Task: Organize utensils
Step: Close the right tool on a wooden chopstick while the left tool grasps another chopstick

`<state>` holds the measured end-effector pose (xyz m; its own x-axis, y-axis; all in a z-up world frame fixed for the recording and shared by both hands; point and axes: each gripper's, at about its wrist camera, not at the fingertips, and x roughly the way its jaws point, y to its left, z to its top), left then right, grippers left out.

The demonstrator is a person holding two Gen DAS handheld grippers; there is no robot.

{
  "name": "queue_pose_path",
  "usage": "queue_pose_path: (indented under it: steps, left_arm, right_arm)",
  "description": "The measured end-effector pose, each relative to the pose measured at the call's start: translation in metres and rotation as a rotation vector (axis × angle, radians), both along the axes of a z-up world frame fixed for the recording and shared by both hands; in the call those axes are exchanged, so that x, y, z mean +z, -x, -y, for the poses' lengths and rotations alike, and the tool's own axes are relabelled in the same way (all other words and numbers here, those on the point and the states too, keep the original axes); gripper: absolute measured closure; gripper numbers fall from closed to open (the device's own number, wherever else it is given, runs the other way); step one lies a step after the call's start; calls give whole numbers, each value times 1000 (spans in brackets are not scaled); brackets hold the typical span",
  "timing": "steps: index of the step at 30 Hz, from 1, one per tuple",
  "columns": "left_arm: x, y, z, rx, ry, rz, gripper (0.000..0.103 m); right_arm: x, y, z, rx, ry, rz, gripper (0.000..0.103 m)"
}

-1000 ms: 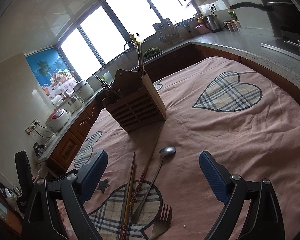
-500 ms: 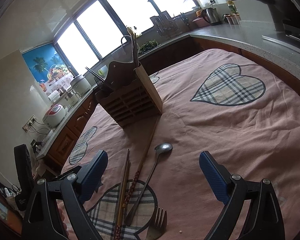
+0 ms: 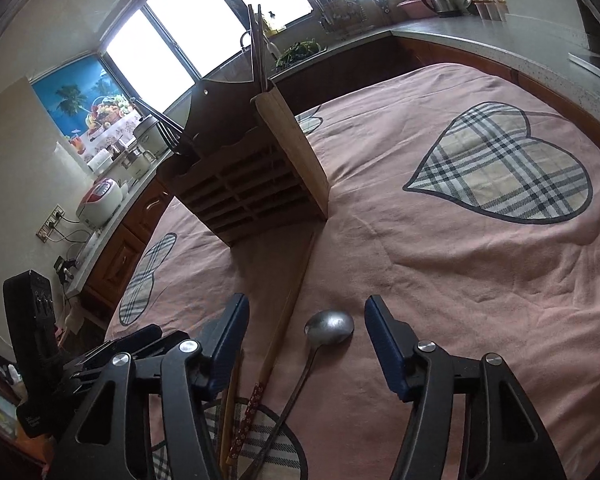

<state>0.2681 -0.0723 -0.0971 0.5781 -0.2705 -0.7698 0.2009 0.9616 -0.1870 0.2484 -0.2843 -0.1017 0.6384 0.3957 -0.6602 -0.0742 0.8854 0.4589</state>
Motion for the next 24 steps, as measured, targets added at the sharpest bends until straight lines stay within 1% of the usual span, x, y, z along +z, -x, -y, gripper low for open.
queue_pose_path:
  steps: [1, 3, 5, 7, 12, 13, 14, 15, 16, 17, 18, 21, 23, 24]
  left_arm:
    - [-2, -3, 2, -6, -3, -7, 22]
    - [-7, -10, 5, -12, -5, -24, 27]
    - [-12, -16, 6, -17, -1, -40, 35]
    - [-16, -20, 8, -24, 5, -58, 38]
    - [-23, -24, 6, -35, 10, -83, 41]
    - [-24, -24, 5, -36, 10, -83, 41]
    - [-24, -24, 5, -38, 10, -83, 41]
    - [-24, -24, 5, -40, 9, -83, 41]
    - [-23, -24, 5, -42, 9, -82, 42]
    - [-23, -25, 6, -45, 7, -82, 44]
    - [-23, -25, 8, -48, 2, -81, 45]
    - [-24, -28, 16, -57, -37, -72, 54]
    - [-24, -29, 20, -63, -67, -67, 64]
    - [-24, -30, 24, -69, -83, -65, 66]
  right_arm:
    - [-3, -8, -3, 8, 8, -13, 51]
    - [-7, -23, -7, 24, 13, -34, 55]
    - [-12, -38, -10, 31, 24, -48, 61]
    - [-16, -52, -13, 36, 29, -61, 67]
    - [-26, -82, -27, 64, 64, -103, 77]
    - [-29, -87, -30, 75, 74, -114, 81]
    - [-32, -90, -34, 88, 92, -126, 83]
    - [-35, -94, -38, 100, 111, -139, 83]
    - [-39, -96, -41, 110, 125, -149, 89]
    - [-39, -96, -42, 107, 144, -134, 93]
    - [-40, -96, -42, 108, 146, -133, 94]
    - [-38, -91, -32, 89, 111, -137, 97]
    - [-33, -85, -24, 69, 88, -124, 97]
    - [-30, -81, -19, 59, 76, -117, 97]
